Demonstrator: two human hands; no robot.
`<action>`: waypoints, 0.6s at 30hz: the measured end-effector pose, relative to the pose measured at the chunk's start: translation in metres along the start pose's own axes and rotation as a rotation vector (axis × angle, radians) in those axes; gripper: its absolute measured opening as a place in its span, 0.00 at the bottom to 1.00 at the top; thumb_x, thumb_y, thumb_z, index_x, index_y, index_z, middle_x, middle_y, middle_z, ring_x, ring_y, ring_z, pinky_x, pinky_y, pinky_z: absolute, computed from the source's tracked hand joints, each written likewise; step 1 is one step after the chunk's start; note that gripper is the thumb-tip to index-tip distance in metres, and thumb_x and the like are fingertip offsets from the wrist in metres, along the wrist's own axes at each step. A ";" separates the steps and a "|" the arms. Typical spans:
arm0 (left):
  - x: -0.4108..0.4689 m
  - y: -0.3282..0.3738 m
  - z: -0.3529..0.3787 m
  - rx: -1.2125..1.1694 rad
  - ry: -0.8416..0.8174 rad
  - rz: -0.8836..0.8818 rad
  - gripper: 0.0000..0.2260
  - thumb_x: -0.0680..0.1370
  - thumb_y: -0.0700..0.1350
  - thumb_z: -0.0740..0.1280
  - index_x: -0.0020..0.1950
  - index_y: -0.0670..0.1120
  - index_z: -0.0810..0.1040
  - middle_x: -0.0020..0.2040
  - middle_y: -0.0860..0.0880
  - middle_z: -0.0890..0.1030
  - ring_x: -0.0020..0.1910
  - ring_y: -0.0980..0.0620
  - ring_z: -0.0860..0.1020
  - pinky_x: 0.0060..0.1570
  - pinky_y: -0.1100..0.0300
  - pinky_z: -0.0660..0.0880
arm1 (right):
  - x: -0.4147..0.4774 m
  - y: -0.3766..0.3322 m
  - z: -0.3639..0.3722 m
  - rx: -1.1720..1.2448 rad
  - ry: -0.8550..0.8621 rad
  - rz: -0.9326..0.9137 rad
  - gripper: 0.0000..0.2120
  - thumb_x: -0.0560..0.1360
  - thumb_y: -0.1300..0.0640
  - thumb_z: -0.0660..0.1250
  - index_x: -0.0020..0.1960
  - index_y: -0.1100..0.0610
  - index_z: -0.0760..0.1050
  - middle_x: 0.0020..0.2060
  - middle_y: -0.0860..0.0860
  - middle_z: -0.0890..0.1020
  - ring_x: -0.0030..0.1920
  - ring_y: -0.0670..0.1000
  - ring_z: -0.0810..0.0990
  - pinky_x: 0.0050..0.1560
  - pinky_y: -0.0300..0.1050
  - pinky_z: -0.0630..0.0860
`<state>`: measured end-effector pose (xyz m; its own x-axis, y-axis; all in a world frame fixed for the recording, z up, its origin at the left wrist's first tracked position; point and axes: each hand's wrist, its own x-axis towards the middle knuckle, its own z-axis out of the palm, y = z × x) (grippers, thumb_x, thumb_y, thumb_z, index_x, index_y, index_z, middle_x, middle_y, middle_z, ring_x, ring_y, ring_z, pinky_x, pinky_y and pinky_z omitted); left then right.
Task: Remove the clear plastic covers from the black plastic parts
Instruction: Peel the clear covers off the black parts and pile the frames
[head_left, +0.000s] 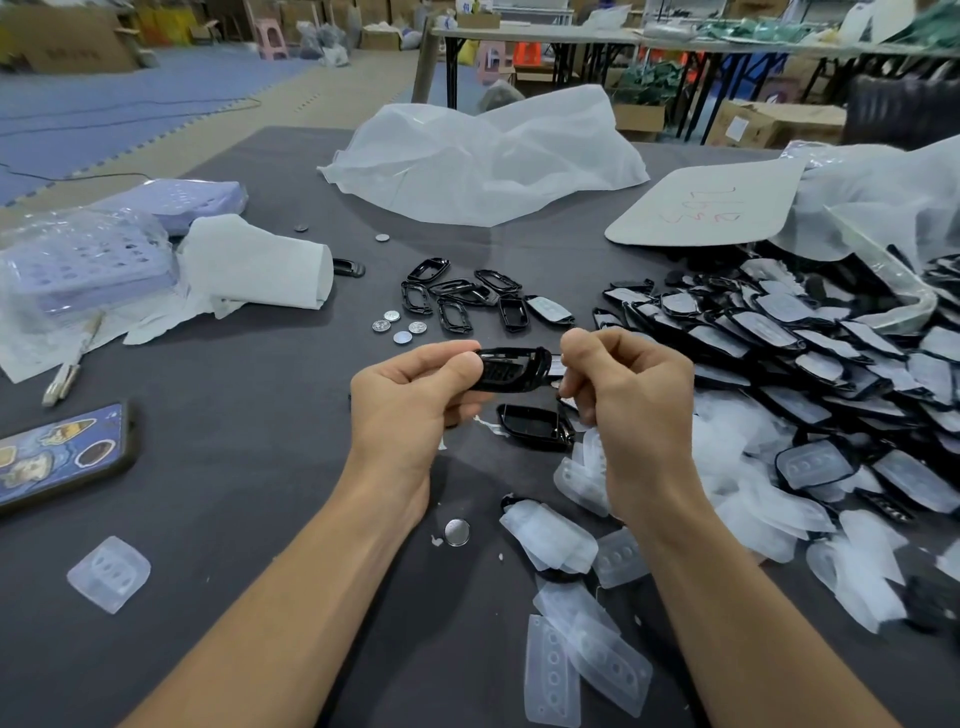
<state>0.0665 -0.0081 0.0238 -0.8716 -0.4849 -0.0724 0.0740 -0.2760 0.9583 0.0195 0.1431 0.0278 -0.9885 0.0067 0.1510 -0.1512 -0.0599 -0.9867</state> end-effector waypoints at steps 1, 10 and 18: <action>0.000 0.000 0.000 0.009 0.010 0.016 0.07 0.76 0.35 0.74 0.43 0.47 0.88 0.39 0.44 0.88 0.35 0.51 0.85 0.35 0.64 0.80 | -0.001 0.001 0.000 -0.024 0.011 -0.034 0.13 0.72 0.49 0.73 0.31 0.53 0.79 0.26 0.51 0.79 0.27 0.47 0.71 0.32 0.44 0.69; -0.002 -0.001 0.001 0.041 0.049 0.116 0.08 0.73 0.34 0.77 0.40 0.47 0.88 0.36 0.44 0.87 0.32 0.52 0.83 0.37 0.63 0.81 | -0.004 0.005 0.005 -0.057 -0.110 -0.022 0.04 0.71 0.57 0.76 0.44 0.53 0.82 0.31 0.51 0.83 0.27 0.48 0.79 0.31 0.38 0.75; -0.006 0.004 0.002 -0.060 -0.092 -0.034 0.24 0.85 0.55 0.59 0.42 0.47 0.90 0.45 0.42 0.88 0.40 0.47 0.87 0.37 0.61 0.81 | -0.001 0.004 0.008 0.046 -0.129 0.090 0.08 0.75 0.69 0.71 0.42 0.58 0.81 0.31 0.52 0.84 0.25 0.52 0.79 0.31 0.46 0.81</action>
<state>0.0709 -0.0048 0.0287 -0.9147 -0.3969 -0.0759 0.0703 -0.3413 0.9373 0.0195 0.1353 0.0243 -0.9890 -0.1292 0.0717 -0.0589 -0.1002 -0.9932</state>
